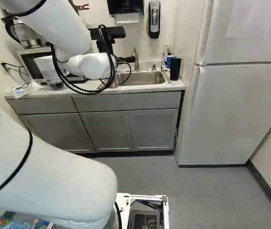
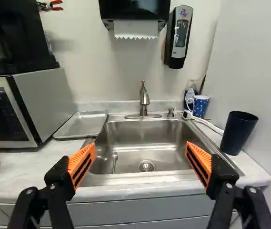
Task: Rinse the cup and place it in the tray
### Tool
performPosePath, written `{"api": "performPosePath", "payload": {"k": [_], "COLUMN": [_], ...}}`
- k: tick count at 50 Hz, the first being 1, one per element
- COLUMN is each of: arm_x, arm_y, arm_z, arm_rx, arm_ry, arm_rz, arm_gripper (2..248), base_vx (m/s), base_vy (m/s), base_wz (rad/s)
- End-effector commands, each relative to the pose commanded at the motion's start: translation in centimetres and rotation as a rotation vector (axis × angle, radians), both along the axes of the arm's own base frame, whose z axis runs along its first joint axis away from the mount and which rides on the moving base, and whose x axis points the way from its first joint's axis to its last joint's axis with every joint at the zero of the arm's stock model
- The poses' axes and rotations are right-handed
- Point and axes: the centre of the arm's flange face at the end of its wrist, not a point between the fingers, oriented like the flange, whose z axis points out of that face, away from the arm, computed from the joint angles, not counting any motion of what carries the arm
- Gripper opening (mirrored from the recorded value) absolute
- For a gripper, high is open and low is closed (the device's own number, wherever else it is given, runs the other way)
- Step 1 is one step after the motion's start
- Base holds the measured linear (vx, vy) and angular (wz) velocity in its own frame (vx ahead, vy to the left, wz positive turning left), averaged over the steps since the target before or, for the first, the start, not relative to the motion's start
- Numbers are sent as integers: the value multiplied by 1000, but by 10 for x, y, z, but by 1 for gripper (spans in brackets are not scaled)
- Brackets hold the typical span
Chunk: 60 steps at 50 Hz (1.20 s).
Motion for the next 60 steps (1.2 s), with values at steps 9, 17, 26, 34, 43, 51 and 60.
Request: {"api": "performPosePath", "payload": {"k": [9,17,26,34,43,51,60], "arm_x": [3,5,8,10,13,15,17], "arm_y": [0,0,0,0,0,0,0], "arm_z": [8,15,22,29,37,45,54], "arm_rx": [0,0,0,0,0,0,0], "arm_ry": [5,9,13,18,22,23,7], "arm_rz": [0,0,0,0,0,0,0], "arm_gripper": [247,247,247,247,247,247,247], "base_vx": [0,0,0,0,0,0,0], "base_vy": [0,0,0,0,0,0,0], "base_wz": [0,0,0,0,0,0,0]}}
